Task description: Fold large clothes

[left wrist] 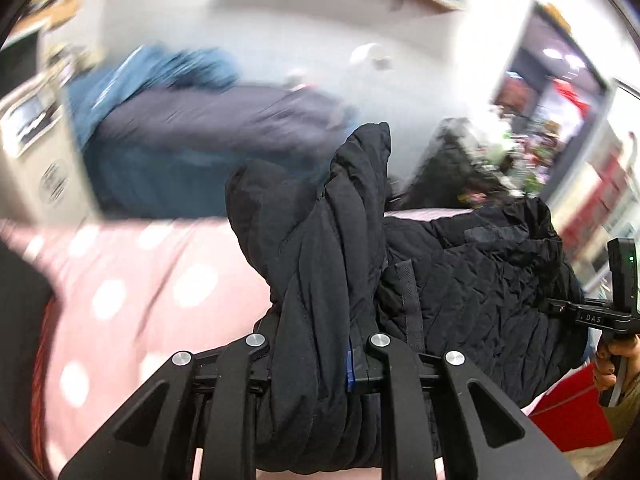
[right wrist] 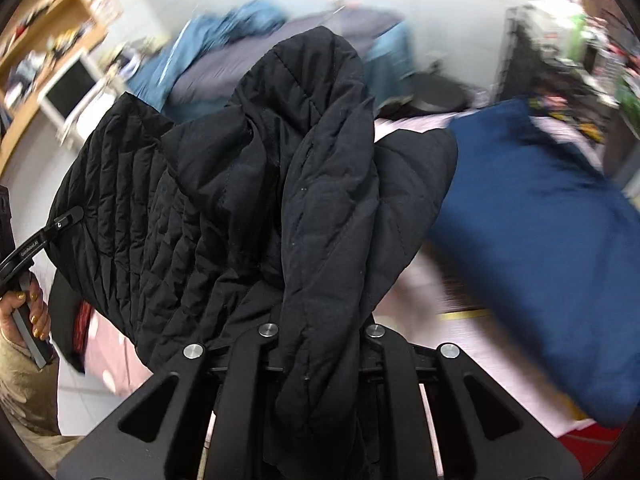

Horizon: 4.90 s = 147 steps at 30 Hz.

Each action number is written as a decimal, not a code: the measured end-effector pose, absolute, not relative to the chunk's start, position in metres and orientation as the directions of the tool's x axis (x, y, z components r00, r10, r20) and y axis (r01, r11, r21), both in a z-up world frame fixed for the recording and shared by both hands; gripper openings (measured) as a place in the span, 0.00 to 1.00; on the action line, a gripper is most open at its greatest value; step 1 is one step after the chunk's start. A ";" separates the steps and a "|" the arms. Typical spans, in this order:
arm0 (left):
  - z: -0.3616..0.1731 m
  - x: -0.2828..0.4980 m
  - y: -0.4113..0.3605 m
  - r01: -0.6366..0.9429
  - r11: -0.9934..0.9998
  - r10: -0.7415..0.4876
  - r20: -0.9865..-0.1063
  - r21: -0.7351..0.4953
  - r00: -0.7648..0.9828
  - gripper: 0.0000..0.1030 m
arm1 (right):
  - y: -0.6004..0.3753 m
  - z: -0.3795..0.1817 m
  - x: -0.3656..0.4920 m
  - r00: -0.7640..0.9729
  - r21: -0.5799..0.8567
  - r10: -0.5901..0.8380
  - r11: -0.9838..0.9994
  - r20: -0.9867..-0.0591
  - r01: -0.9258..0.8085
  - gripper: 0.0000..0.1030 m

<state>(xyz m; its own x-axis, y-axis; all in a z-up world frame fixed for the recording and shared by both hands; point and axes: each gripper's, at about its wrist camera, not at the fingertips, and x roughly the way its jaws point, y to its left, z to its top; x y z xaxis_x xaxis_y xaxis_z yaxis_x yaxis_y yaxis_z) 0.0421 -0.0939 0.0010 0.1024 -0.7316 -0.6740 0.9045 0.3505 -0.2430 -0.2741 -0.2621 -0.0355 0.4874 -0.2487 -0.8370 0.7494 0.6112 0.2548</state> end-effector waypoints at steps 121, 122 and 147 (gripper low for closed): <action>-0.038 -0.335 -0.338 0.977 -0.030 -0.282 -0.939 0.212 0.195 0.94 | -0.349 -0.037 -0.493 0.036 -0.037 -0.204 0.344 -0.978 0.938 0.87; -0.038 -0.337 -0.338 0.978 -0.034 -0.284 -0.940 0.205 0.188 0.94 | -0.348 -0.036 -0.493 0.030 -0.044 -0.207 0.344 -0.978 0.938 0.87; -0.039 -0.345 -0.338 0.984 -0.053 -0.284 -0.947 0.172 0.151 0.94 | -0.342 -0.033 -0.497 0.011 -0.063 -0.213 0.337 -0.977 0.940 0.87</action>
